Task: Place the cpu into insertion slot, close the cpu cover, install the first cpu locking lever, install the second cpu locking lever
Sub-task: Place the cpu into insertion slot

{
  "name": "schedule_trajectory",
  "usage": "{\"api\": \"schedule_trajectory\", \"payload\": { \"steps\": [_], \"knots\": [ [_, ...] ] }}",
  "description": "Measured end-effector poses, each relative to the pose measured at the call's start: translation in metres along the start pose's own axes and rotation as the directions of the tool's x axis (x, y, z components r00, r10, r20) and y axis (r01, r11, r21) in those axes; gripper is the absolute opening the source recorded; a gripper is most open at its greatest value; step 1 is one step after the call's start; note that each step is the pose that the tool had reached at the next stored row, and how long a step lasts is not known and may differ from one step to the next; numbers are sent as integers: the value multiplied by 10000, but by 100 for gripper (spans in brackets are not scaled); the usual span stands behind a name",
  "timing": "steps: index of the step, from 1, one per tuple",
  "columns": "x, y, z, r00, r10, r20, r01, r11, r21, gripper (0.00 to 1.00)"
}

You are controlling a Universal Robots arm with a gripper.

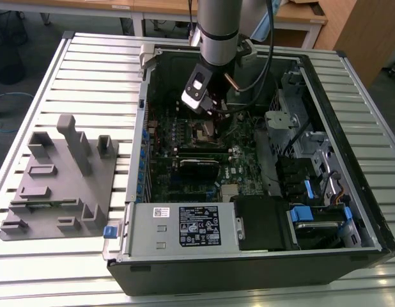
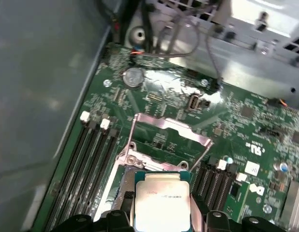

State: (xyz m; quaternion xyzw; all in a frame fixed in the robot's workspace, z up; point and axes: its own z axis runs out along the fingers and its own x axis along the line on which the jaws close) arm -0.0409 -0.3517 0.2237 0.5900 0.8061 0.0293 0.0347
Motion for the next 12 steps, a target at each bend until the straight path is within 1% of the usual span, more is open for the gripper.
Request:
{"api": "schedule_trajectory", "payload": {
  "steps": [3,6,9,12],
  "knots": [
    [0,0,5,9985,553,49,-554,9985,11,54],
    [0,-1,10,9940,1088,97,-1088,9941,18,54],
    [0,-1,14,9865,1631,147,-1631,9866,23,54],
    [1,-2,19,9762,2159,196,-2160,9764,26,54]
  ]
}}
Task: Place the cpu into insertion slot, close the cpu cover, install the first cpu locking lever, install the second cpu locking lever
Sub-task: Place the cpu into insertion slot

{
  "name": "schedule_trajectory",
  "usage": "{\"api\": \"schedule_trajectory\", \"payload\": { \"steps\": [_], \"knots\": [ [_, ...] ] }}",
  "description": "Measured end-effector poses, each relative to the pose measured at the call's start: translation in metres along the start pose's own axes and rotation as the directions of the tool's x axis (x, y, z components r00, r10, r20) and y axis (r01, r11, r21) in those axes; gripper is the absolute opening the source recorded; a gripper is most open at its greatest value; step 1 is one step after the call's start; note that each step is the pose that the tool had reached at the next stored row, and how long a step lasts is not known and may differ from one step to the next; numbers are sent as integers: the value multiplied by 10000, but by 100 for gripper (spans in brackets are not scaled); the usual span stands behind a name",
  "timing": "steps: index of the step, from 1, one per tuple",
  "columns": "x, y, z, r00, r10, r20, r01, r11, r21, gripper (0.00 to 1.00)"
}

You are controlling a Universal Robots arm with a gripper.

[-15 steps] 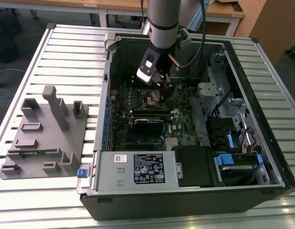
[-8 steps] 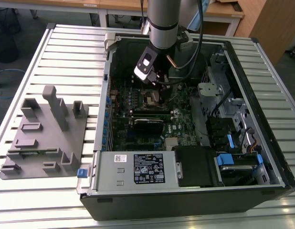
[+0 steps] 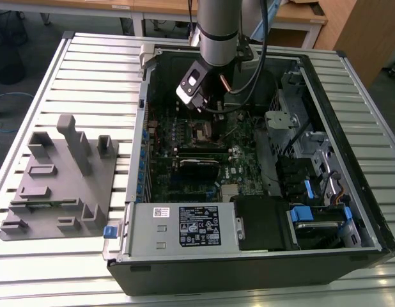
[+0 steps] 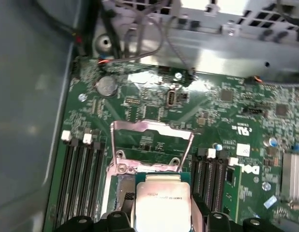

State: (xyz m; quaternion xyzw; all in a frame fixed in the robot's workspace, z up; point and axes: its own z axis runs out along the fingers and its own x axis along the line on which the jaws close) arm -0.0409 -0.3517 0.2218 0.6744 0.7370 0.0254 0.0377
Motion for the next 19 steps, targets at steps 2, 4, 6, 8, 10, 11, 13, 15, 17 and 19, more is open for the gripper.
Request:
{"api": "schedule_trajectory", "payload": {
  "steps": [2,4,6,8,10,11,13,15,17,19],
  "knots": [
    [0,0,3,9994,358,32,-358,9994,7,54],
    [0,0,3,9981,612,55,-612,9981,12,54],
    [0,-1,3,9981,615,56,-615,9981,12,54],
    [1,0,3,9981,615,56,-615,9981,11,54],
    [1,0,3,9981,616,56,-616,9981,11,54],
    [1,-1,3,9981,617,56,-617,9981,12,54],
    [8,-14,3,9981,619,56,-619,9981,11,54],
    [20,-23,4,9980,631,57,-631,9980,12,54],
    [44,-35,4,9978,664,60,-664,9978,12,54],
    [64,-49,4,9974,712,65,-713,9975,13,54]
  ]
}}
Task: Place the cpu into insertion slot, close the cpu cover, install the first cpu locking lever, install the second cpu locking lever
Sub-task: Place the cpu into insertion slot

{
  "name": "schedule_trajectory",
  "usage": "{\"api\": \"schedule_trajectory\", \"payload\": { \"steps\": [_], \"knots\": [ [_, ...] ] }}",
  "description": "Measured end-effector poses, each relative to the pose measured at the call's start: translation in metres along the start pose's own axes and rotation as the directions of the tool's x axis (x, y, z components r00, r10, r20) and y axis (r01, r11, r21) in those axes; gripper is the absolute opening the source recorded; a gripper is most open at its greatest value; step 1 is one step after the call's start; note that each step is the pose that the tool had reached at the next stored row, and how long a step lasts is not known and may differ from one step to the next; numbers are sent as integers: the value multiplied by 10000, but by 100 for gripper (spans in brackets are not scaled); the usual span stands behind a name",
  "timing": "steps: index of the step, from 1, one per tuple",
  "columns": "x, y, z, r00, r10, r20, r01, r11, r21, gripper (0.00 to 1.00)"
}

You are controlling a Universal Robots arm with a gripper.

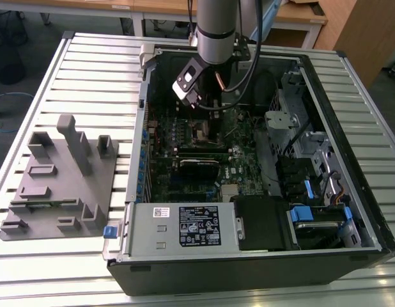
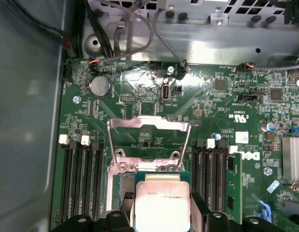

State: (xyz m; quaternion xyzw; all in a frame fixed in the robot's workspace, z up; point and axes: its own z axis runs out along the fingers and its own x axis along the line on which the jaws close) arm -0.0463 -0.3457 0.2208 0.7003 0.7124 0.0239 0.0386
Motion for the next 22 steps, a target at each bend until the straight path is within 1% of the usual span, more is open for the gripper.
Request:
{"api": "schedule_trajectory", "payload": {
  "steps": [3,9,11,15,19,22],
  "knots": [
    [27,-12,9,10000,78,6,-78,10000,1,54],
    [58,-31,61,9997,232,22,-232,9997,6,54],
    [68,-34,65,9997,234,17,-234,9997,2,54],
    [71,-56,87,9997,239,-23,-239,9997,-32,54],
    [73,-80,126,9997,239,-22,-239,9997,-40,54],
    [90,-87,136,9997,240,-27,-240,9997,-40,54]
  ]
}}
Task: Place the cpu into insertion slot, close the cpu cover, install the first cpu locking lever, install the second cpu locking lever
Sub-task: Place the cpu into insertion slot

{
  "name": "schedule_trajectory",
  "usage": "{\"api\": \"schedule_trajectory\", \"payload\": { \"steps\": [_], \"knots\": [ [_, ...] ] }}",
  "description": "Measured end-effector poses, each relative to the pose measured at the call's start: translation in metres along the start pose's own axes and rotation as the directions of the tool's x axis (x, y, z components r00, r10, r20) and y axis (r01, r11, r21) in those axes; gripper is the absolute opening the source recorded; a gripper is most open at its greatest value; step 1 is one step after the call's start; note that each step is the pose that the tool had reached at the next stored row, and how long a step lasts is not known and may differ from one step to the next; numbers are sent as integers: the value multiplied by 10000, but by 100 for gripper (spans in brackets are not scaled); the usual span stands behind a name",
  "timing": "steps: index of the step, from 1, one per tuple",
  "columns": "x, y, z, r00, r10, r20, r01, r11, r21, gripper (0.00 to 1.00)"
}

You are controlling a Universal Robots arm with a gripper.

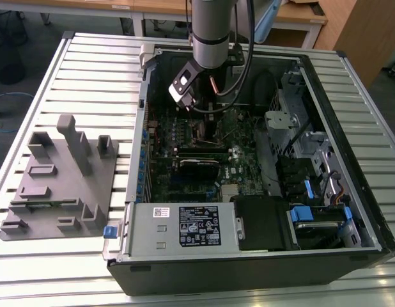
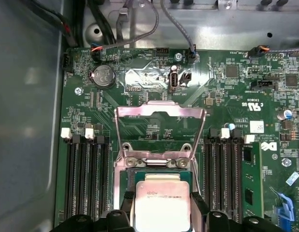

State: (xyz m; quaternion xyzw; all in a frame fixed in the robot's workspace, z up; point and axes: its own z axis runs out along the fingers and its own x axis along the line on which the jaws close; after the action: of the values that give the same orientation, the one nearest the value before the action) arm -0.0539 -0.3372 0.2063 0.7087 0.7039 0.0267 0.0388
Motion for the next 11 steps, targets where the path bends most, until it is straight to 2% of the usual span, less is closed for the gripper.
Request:
{"api": "schedule_trajectory", "payload": {
  "steps": [2,3,7,11],
  "knots": [
    [23,-3,11,10000,-1,-4,1,10000,0,54],
    [44,-15,46,10000,0,-4,0,10000,-1,54],
    [53,-23,84,10000,-2,-4,2,10000,0,54],
    [53,-25,85,10000,0,-2,0,10000,1,54]
  ]
}}
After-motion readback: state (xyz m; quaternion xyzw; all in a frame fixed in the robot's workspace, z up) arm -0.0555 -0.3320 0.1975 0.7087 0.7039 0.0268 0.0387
